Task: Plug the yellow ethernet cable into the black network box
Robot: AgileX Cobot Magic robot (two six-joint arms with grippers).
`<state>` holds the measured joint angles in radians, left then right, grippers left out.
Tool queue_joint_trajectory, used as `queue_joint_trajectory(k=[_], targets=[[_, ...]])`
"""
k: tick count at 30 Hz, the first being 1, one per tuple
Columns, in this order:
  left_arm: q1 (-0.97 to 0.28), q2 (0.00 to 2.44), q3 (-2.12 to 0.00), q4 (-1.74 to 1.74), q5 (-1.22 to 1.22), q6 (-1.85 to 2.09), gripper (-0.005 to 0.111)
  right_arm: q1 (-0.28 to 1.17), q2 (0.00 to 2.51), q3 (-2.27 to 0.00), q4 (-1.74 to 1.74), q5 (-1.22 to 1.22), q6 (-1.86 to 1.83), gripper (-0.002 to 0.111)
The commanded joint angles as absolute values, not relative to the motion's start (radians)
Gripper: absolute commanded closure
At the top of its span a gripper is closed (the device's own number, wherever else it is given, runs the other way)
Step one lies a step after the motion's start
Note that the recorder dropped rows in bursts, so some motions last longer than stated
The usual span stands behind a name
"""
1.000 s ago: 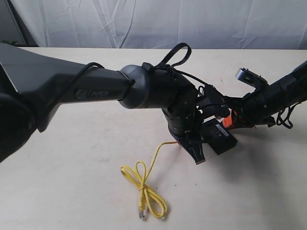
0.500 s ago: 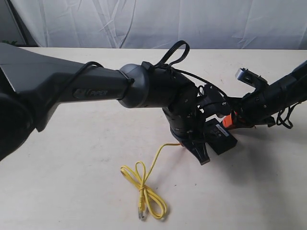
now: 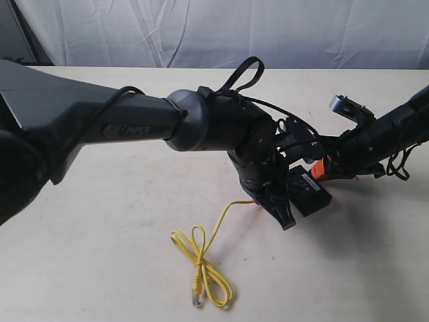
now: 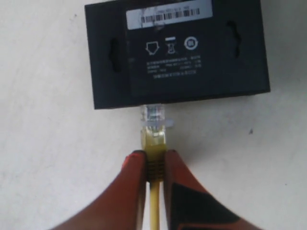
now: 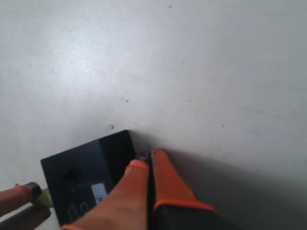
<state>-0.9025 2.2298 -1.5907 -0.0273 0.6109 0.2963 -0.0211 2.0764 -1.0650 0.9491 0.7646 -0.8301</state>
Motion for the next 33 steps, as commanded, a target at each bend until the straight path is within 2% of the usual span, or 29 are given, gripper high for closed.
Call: queue_joint_trajectory(k=[1, 16, 33], targets=[[-0.9, 2.228, -1.592, -0.044, 0.566, 0.289, 0.107, -0.02, 2.089, -1.063, 0.943, 0.78, -0.833, 0.109], [-0.9, 2.241, -1.592, -0.076, 0.54, 0.289, 0.107, -0.02, 2.089, -1.063, 0.943, 0.783, -0.833, 0.109], [-0.9, 2.232, -1.592, -0.056, 0.623, 0.291, 0.107, -0.02, 2.089, -1.063, 0.941, 0.768, -0.833, 0.109]])
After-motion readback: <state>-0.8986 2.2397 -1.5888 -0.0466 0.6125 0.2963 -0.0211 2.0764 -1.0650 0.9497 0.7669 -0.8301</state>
